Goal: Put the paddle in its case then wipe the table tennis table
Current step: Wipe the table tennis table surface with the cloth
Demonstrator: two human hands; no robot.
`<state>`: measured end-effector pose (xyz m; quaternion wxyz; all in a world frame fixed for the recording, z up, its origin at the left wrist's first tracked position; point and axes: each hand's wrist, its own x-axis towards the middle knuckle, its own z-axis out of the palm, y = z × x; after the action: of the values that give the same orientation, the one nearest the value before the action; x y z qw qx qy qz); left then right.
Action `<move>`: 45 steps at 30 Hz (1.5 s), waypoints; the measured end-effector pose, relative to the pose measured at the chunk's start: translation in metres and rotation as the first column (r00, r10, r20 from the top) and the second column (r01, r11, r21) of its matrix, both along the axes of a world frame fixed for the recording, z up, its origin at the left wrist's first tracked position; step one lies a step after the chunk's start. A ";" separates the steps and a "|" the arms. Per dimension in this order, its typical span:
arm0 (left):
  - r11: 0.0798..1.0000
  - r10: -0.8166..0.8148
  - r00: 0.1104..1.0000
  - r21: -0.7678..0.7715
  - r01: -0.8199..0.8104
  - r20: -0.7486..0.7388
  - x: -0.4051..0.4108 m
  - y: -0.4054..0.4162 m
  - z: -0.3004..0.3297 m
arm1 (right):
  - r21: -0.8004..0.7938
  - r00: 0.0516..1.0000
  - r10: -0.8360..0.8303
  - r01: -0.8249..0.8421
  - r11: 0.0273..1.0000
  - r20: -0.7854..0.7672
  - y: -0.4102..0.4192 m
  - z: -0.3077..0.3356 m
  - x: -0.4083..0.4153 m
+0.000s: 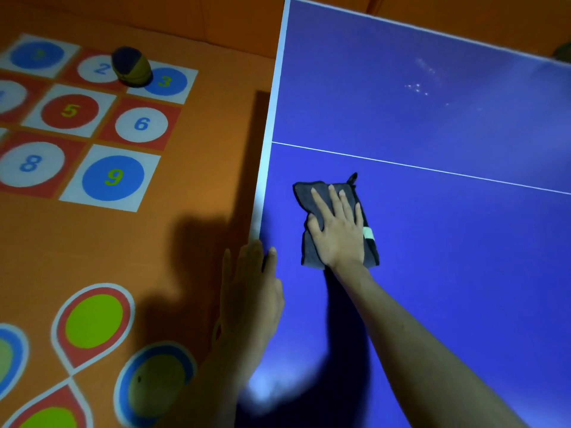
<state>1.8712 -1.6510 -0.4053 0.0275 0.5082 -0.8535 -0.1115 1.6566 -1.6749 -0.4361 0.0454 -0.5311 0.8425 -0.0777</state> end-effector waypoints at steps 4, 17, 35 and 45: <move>0.993 -0.091 0.984 0.084 0.079 0.150 0.004 -0.005 -0.009 | 0.003 0.999 -0.033 0.033 0.999 -0.007 0.097 0.002 0.031; 0.981 0.030 0.957 -0.173 -0.083 -0.288 -0.048 0.000 0.002 | -0.007 0.982 -0.172 0.172 0.985 -0.084 0.198 0.000 0.075; 0.971 -0.031 0.997 -0.240 0.012 -0.077 -0.076 -0.001 -0.037 | -0.024 0.991 -0.121 0.120 0.993 -0.050 -0.060 -0.001 -0.106; 0.964 -0.024 0.980 -0.263 -0.030 -0.197 -0.075 -0.007 -0.037 | 0.002 0.998 -0.055 0.055 0.998 -0.025 -0.057 -0.004 -0.118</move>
<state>1.7959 -1.6582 -0.4427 0.1803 0.4875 -0.8530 -0.0469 1.5386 -1.7317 -0.4402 0.0336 -0.5085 0.8575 -0.0711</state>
